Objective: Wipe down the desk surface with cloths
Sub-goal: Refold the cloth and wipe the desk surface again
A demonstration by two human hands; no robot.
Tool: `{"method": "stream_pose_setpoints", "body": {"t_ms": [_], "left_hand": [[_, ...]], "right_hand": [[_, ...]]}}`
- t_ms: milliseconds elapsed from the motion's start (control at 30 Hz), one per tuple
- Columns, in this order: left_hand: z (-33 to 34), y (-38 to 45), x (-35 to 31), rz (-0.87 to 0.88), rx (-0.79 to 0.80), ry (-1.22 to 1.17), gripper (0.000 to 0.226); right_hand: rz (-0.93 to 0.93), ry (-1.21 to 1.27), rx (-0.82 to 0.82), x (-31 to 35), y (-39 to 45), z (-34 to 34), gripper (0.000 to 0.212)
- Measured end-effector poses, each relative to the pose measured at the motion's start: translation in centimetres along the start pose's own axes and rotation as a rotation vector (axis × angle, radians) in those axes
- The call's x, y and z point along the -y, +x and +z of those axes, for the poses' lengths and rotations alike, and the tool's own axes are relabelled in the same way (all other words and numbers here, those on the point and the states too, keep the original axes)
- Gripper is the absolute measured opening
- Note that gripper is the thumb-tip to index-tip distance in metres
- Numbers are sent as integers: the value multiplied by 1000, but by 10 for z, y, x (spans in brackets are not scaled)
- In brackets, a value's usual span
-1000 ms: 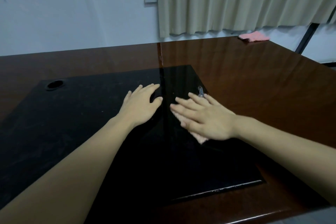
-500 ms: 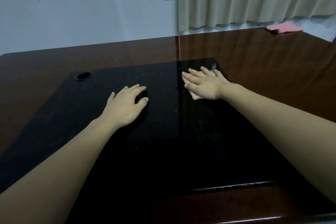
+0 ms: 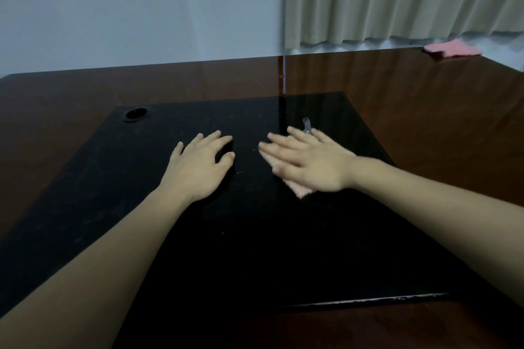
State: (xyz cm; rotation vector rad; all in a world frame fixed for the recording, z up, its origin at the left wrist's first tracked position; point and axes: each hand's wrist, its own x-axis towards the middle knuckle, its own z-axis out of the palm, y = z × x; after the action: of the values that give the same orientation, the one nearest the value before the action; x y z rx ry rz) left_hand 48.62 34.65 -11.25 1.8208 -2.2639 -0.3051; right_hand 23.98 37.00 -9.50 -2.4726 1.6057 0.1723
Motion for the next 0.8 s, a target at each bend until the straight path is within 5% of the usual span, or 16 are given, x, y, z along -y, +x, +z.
{"method": "stream_pose_setpoints", "body": {"t_ms": [267,567,800], "left_hand": [[-2,-1,-1,-14,0,-30,51],[-30,-4,46,-88,-31,-1,50],[-42,-19,99,-203,-31,15,50]], "right_hand": [[209,56,-32,-6,66,-12,59],[-136,-8,24,59,8,7,57],[47,35,-14,39,71,-8,57]]}}
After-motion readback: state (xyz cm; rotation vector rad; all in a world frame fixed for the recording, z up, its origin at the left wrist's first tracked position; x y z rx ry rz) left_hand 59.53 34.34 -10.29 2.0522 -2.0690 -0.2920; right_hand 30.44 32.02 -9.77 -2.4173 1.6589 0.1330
